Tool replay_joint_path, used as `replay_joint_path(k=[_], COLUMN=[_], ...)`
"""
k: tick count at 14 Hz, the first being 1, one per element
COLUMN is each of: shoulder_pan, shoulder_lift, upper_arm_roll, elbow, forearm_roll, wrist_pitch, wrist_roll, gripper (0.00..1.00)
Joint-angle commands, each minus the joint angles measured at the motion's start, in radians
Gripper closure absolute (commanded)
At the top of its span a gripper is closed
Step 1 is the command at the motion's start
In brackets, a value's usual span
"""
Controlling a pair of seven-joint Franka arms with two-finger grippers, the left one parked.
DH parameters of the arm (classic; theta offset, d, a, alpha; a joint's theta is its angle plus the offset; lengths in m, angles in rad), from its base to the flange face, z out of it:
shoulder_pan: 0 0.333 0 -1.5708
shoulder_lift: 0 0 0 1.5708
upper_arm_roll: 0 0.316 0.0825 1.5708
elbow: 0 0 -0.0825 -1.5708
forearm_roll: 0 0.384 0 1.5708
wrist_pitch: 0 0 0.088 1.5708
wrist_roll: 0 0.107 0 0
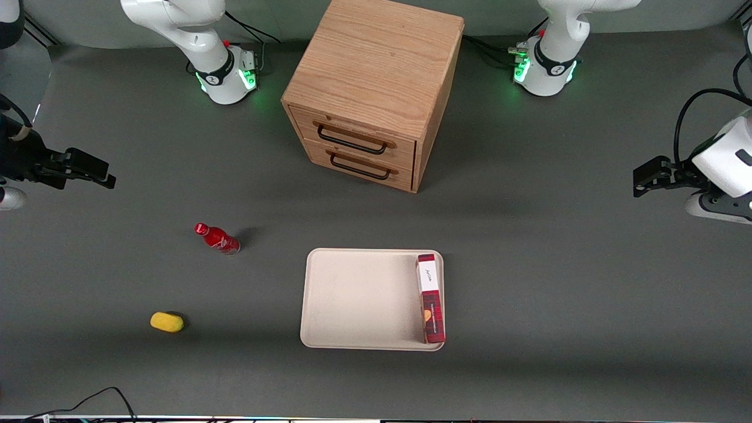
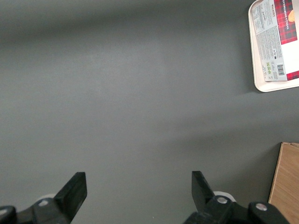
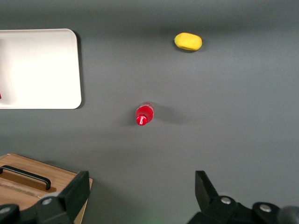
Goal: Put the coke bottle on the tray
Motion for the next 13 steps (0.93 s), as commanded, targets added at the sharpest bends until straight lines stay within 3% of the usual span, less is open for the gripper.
replay_joint_path(k=[1,8,10,13], shoulder_pan=[0.017,0.012,0.014,0.006], shoulder_lift=[0.029,0.007,-0.033,-0.103], upper_arm_roll=[-0.004,0.000,0.000,0.016], elbow=[0.038,-0.049,-0.173,-0.460], forearm_roll=[-0.025,-0.027,-0.027,-0.022], wrist_pitch=[-0.020,0.000,0.100,0.376], wrist_roll=[0.024,0.013,0.012,-0.009], gripper=[0.00,0.00,0.00,0.00])
